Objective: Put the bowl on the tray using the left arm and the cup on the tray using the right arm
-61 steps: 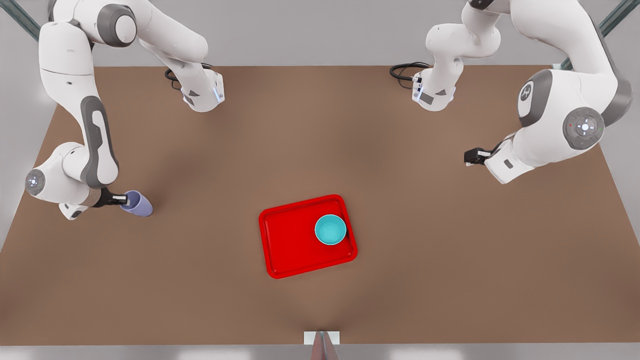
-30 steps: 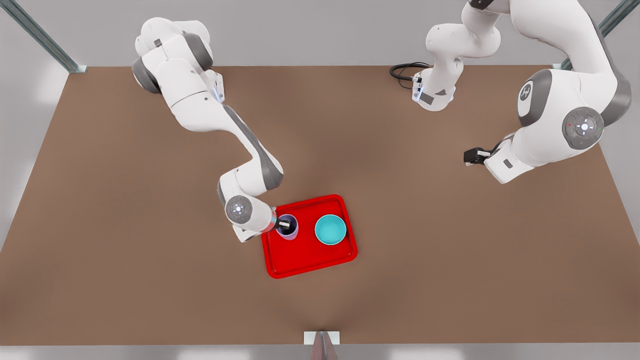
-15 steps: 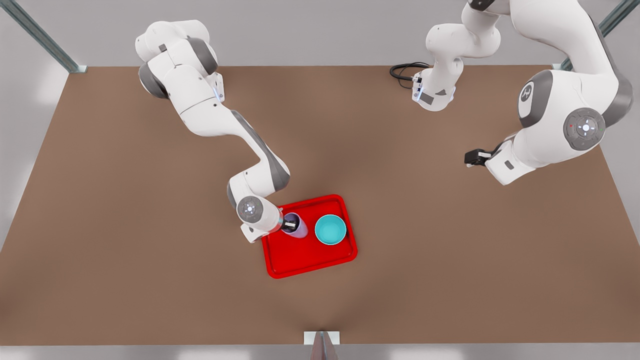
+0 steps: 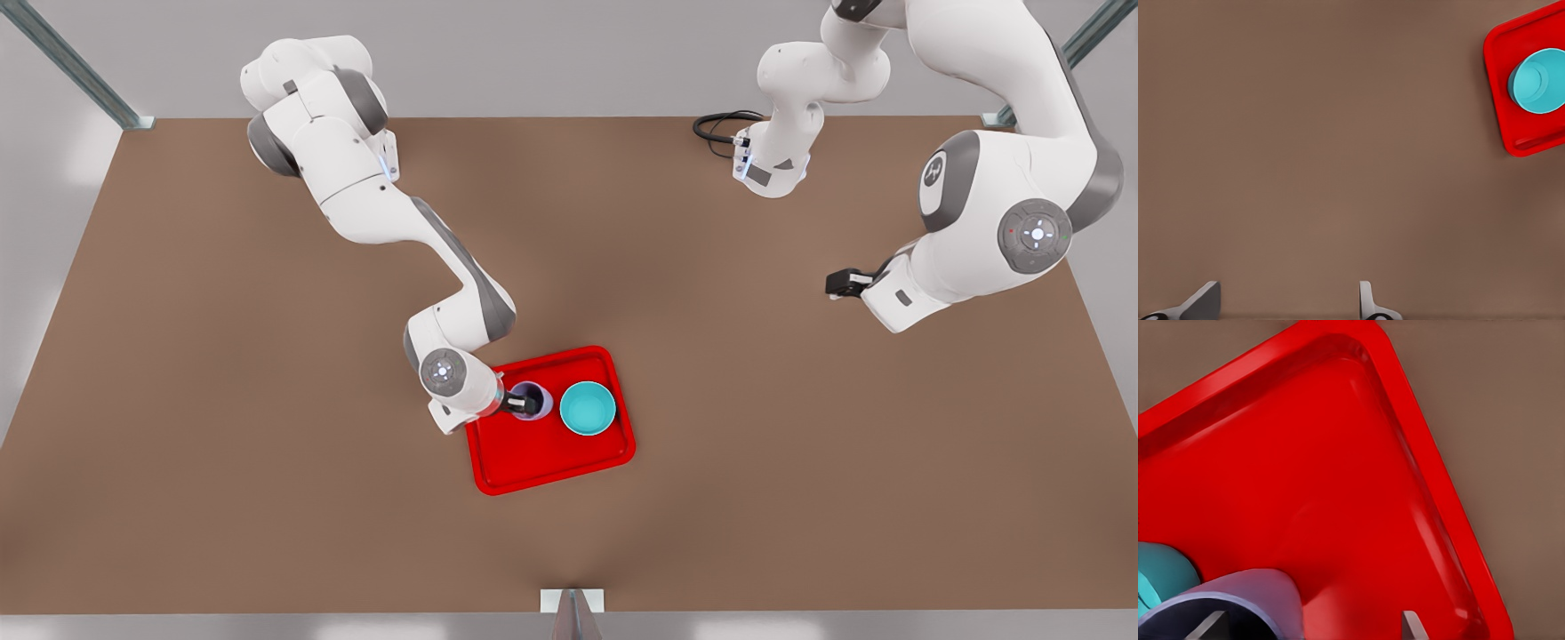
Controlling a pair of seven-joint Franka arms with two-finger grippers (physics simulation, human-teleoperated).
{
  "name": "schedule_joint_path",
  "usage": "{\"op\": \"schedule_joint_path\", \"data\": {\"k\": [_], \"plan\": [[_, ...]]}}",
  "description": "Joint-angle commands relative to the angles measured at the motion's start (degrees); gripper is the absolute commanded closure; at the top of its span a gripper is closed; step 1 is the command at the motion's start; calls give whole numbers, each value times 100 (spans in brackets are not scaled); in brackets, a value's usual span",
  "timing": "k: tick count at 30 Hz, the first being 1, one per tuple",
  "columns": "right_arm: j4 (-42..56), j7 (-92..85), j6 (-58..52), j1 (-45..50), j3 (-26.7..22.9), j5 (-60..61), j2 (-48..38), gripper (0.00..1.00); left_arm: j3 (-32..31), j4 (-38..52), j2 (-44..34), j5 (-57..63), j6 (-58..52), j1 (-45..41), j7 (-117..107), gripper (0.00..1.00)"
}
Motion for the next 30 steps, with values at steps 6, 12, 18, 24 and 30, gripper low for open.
{"op": "schedule_joint_path", "data": {"k": [6,12,18,24,30], "plan": [[291,37,-241,0,79,37,-99,0,1,9,0,3,0,2,0,0],[291,37,-364,-88,53,28,-248,0,1,9,35,3,9,2,0,0],[-263,-1888,-3018,-2188,-52,-306,-2866,0,-7,281,61,-49,-184,2,-18,0],[-1924,-3057,-3168,-2522,-677,-306,-4247,0,-7,316,52,-14,-281,2,-18,0],[-1599,-3057,-3282,-2637,-677,-306,-3878,0,-7,316,131,-14,-281,2,-26,0]]}}
